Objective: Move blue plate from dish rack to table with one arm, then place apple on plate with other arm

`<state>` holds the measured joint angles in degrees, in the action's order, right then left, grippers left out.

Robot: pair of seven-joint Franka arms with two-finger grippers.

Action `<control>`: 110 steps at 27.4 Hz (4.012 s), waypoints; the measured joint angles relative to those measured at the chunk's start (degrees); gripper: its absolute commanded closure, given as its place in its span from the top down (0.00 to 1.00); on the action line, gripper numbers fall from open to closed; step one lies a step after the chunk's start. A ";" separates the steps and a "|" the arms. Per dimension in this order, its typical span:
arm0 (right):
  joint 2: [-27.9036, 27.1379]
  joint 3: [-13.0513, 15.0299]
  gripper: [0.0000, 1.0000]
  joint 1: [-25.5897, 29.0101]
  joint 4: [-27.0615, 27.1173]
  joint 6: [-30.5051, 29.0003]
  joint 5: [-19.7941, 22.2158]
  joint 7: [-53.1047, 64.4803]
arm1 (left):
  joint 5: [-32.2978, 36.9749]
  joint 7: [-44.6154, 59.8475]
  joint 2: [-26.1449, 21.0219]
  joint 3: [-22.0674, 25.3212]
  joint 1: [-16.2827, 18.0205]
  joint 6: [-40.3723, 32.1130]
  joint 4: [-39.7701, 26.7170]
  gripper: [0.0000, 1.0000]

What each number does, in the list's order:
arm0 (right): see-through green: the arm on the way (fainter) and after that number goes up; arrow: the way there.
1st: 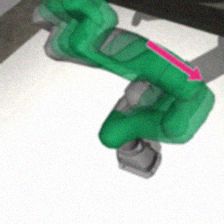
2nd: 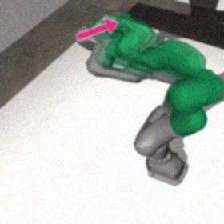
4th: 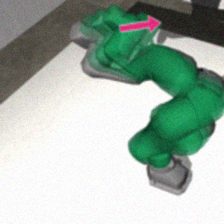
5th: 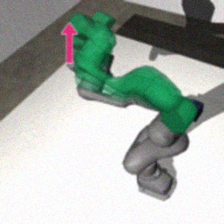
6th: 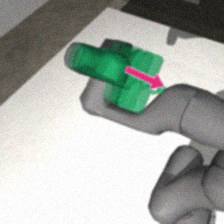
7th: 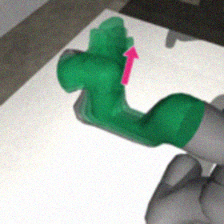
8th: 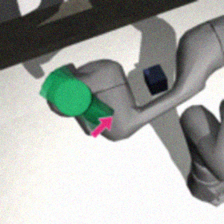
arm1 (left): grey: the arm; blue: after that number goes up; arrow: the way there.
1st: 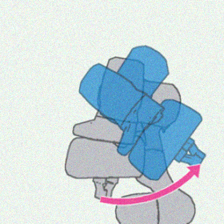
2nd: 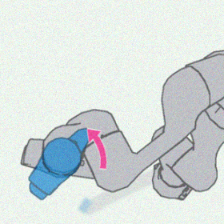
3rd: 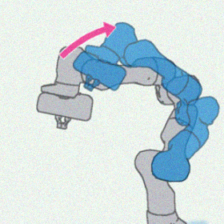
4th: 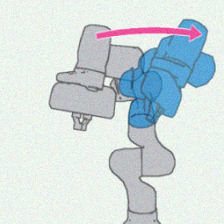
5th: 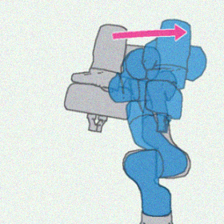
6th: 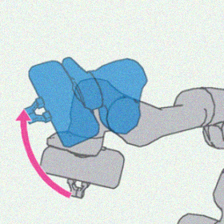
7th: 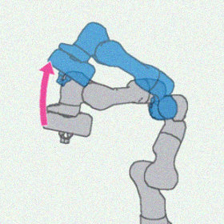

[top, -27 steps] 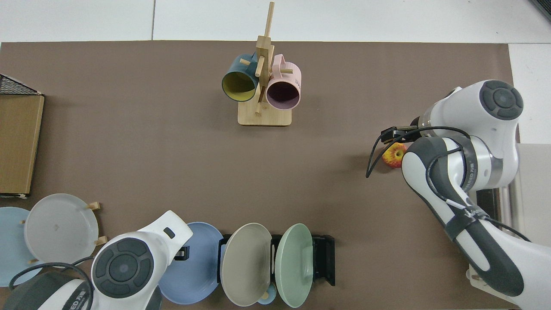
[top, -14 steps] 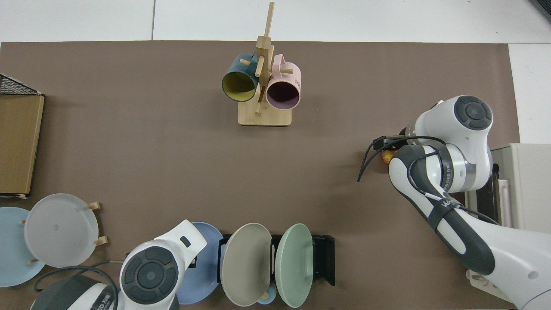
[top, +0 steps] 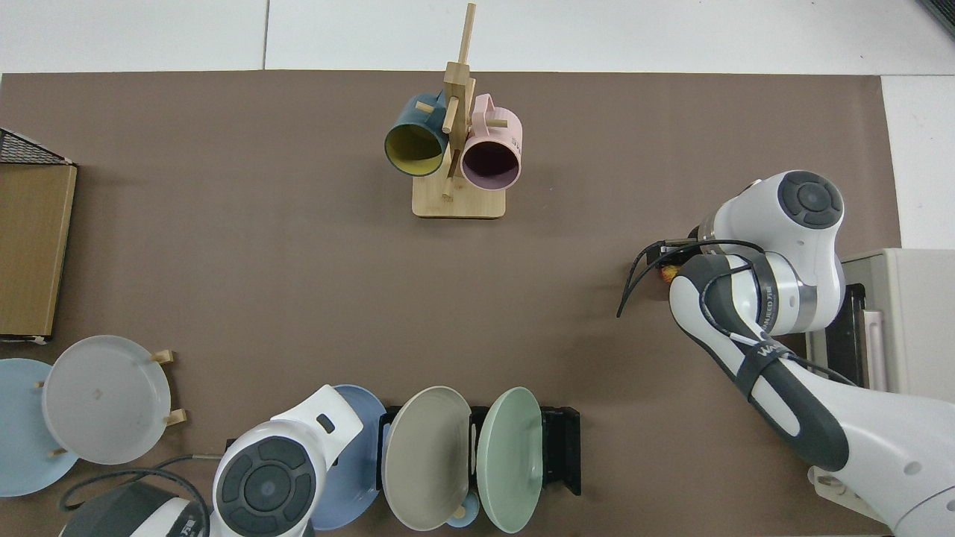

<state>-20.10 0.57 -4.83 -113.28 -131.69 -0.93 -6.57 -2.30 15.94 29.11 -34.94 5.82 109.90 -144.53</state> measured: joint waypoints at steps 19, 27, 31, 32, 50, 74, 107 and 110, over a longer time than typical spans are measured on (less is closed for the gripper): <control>2.62 0.39 0.00 0.12 7.41 9.57 0.01 -0.02 | 1.65 0.05 0.56 0.37 0.63 -5.95 8.87 0.00; 9.98 0.50 0.00 0.37 10.97 18.80 0.04 -0.02 | 2.30 -7.19 0.00 6.31 2.98 -8.08 18.86 0.00; 13.80 0.48 0.00 0.38 11.01 21.35 0.06 -0.02 | 1.10 -10.04 -3.27 9.86 6.30 -6.23 23.11 0.00; 14.38 0.47 0.00 0.38 10.97 21.64 0.06 -0.02 | 0.28 -10.26 -4.41 10.67 6.82 -5.00 23.78 0.00; 15.05 0.25 0.00 0.37 9.89 21.81 0.12 -0.02 | -14.75 0.41 -23.58 6.45 7.02 16.10 24.90 0.00; 15.05 0.20 0.00 0.37 9.71 21.81 0.14 -0.02 | -14.83 10.60 -35.27 0.79 -2.38 34.82 16.27 0.00; 15.05 -0.66 0.00 -3.96 9.22 21.81 0.00 -2.02 | -14.58 9.42 -38.70 0.92 -3.08 37.58 15.43 1.00; 15.05 -0.75 0.00 -6.11 9.20 21.81 0.00 -5.78 | -13.21 9.03 -38.66 1.57 -2.99 33.62 16.76 1.00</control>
<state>-5.05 -0.18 -10.94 -104.08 -109.88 -0.92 -12.35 -15.51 24.98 -9.55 -33.37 2.83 143.52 -127.78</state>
